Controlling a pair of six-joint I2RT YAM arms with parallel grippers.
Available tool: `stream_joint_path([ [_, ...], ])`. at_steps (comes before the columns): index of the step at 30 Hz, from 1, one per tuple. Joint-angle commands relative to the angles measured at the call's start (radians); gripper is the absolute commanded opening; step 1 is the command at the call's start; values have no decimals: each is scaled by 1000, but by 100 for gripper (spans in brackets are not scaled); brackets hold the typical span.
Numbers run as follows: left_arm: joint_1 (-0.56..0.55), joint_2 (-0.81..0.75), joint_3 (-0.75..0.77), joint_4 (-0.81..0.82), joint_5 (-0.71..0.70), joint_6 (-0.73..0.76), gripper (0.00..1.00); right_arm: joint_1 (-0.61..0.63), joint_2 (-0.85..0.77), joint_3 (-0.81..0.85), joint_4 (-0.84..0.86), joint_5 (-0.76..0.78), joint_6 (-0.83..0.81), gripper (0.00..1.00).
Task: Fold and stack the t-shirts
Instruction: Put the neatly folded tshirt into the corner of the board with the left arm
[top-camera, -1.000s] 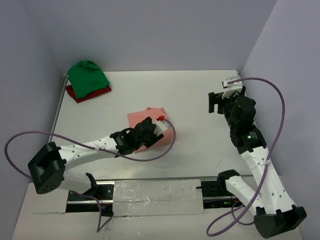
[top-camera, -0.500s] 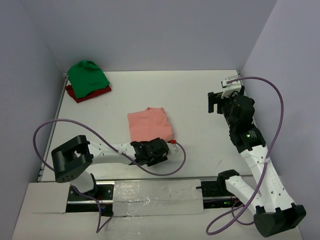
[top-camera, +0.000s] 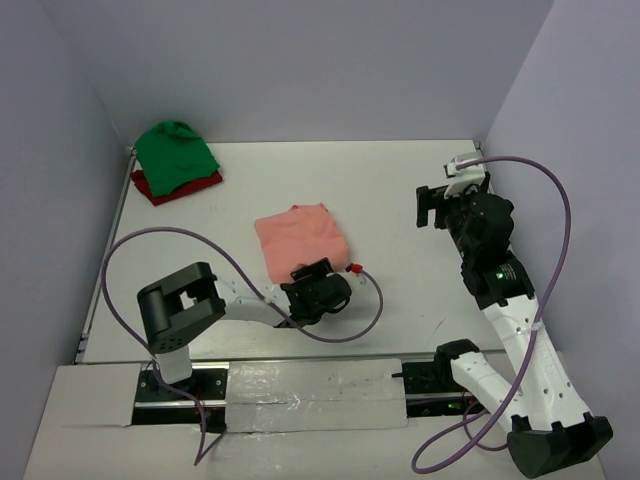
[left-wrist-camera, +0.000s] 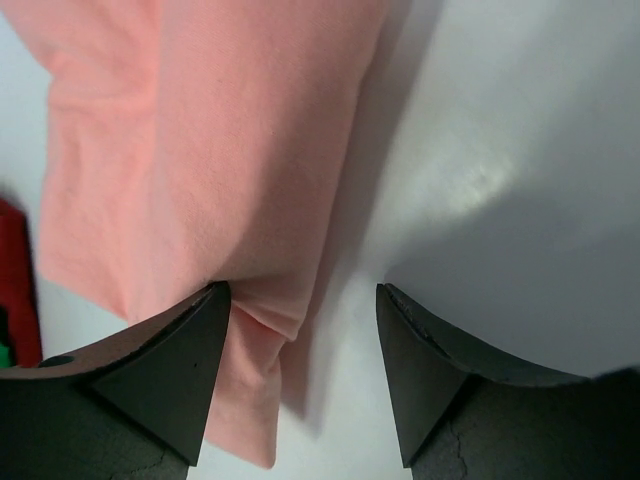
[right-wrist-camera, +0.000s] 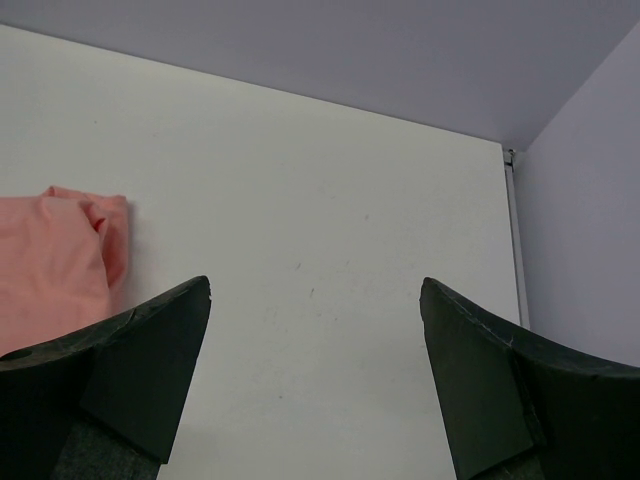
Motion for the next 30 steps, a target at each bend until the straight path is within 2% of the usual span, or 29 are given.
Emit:
stream_joint_path([
  [1, 48, 162, -45, -13, 45, -12, 69, -8, -26, 11, 18, -21, 4, 92],
  [6, 95, 147, -9, -26, 16, -39, 63, -8, -20, 8, 21, -23, -5, 92],
  [10, 95, 123, 38, -104, -40, -63, 71, -8, -17, 8, 21, -30, -8, 92],
  [13, 82, 97, 15, -100, -117, -33, 74, -8, -18, 5, 26, -37, -13, 92],
  [16, 50, 57, -58, -5, -201, 56, 74, -6, -11, 8, 26, -44, -16, 92],
  [23, -27, -14, -130, 113, -254, 139, 74, -6, -4, 15, 26, -50, -13, 92],
  [30, -30, 90, -141, 276, -314, 263, 75, -6, -7, 22, 21, -60, -10, 92],
])
